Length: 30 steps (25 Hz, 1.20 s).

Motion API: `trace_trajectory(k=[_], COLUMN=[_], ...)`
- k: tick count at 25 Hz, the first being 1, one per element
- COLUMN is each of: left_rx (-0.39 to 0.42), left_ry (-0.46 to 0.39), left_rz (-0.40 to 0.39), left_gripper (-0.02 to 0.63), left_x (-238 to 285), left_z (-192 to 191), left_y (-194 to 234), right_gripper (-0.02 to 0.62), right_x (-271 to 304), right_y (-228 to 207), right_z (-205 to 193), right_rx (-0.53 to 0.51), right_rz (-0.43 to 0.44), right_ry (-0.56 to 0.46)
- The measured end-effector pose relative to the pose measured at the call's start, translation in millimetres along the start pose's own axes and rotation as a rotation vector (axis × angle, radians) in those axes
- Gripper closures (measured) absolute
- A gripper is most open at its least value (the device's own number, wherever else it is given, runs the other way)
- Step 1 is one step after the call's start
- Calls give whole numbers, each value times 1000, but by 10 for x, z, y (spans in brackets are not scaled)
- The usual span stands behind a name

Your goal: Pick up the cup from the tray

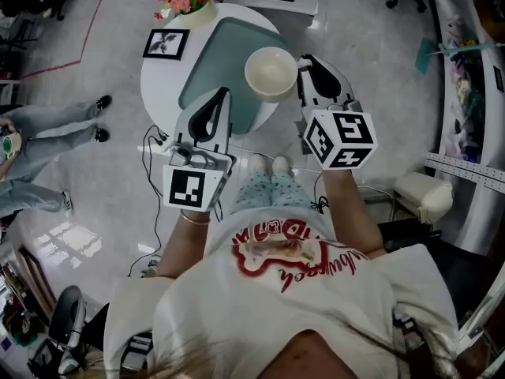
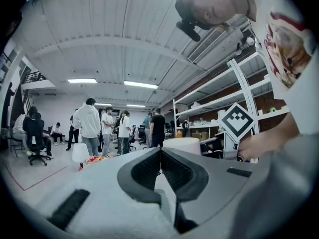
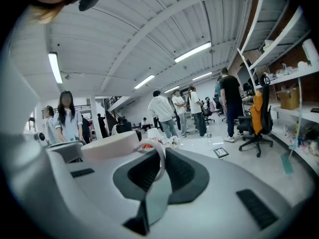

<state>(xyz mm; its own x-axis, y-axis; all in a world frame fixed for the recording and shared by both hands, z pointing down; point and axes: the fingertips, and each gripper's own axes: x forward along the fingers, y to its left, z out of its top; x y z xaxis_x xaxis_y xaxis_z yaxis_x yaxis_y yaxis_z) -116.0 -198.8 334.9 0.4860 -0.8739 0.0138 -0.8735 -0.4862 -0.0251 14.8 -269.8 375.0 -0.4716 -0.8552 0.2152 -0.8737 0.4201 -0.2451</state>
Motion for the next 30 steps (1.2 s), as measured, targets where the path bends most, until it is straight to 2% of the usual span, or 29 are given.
trace_trajectory(k=[6,12,20,25,30], left_rx=[-6,22,10,38,43], left_ry=[-12,-32,-74,-95,-96], left_rz=[20,66,98,59,40], left_gripper=[592,592,592,592,592], left_x=[-43,-296,-841,-1304,-1950], left_z=[40,64,200,276,276], left_y=[-232,-354,-463,-751,-1058], right_gripper=[551,551,551,550,549], right_x=[-179,-410,-804,-1281,-1871], right_y=[-12,36,285,533,829], right_z=[131,122,159,73,-65], right_rx=[4,6,14,4,49], right_rz=[36,78,92,74,68], right_ry=[-76,-97,-134,-182,-199])
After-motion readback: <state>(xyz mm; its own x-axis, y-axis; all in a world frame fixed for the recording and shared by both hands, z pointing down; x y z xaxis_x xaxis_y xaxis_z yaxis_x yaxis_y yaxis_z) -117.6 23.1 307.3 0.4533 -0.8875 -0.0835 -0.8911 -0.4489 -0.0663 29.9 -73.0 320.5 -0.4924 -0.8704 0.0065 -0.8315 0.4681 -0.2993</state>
